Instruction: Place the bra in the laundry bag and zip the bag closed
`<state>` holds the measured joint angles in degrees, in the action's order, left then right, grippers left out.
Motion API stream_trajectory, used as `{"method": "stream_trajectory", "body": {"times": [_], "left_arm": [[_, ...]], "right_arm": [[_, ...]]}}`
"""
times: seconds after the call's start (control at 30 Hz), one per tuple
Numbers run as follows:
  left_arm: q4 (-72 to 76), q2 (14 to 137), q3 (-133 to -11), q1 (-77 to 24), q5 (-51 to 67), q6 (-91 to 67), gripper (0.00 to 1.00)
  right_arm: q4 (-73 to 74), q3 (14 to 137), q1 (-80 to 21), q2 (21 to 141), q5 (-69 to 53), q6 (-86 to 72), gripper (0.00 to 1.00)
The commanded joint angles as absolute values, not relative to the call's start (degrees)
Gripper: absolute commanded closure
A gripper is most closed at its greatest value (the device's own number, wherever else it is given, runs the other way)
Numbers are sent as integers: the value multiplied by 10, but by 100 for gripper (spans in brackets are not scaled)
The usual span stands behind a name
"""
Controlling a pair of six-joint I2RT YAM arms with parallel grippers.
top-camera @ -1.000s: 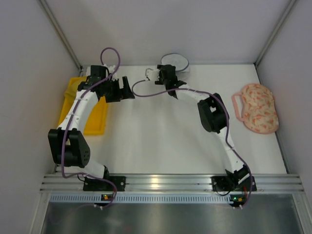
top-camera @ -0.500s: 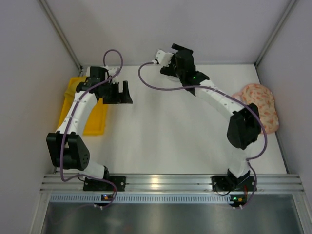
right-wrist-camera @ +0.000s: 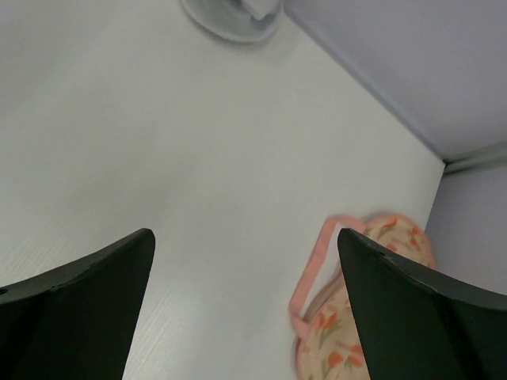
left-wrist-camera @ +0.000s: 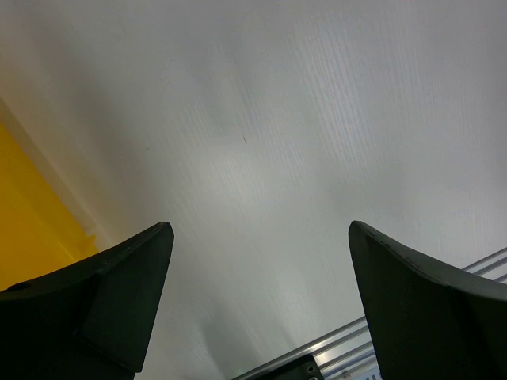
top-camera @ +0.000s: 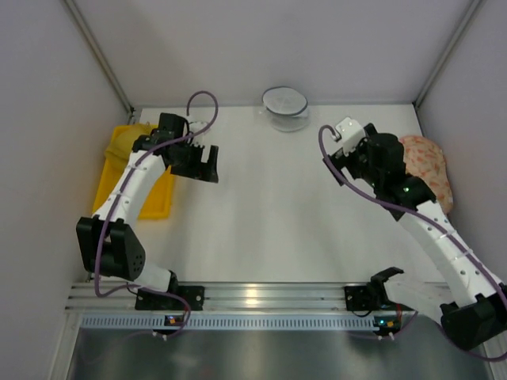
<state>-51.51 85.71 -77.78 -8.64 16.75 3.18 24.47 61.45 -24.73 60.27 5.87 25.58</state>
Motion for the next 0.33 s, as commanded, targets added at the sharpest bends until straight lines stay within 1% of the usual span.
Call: {"method": "stream_trajectory", "body": {"times": [0.0, 0.17, 0.3], "left_arm": [[-519, 828, -759, -115, 146, 40, 2], [-505, 812, -737, -180, 98, 26, 2], [-505, 798, -737, -181, 100, 31, 2]], "right_arm": [[300, 560, -215, 553, -14, 196, 1], [311, 514, -179, 501, -57, 164, 1], [316, 506, -169, 494, -70, 156, 0]]}}
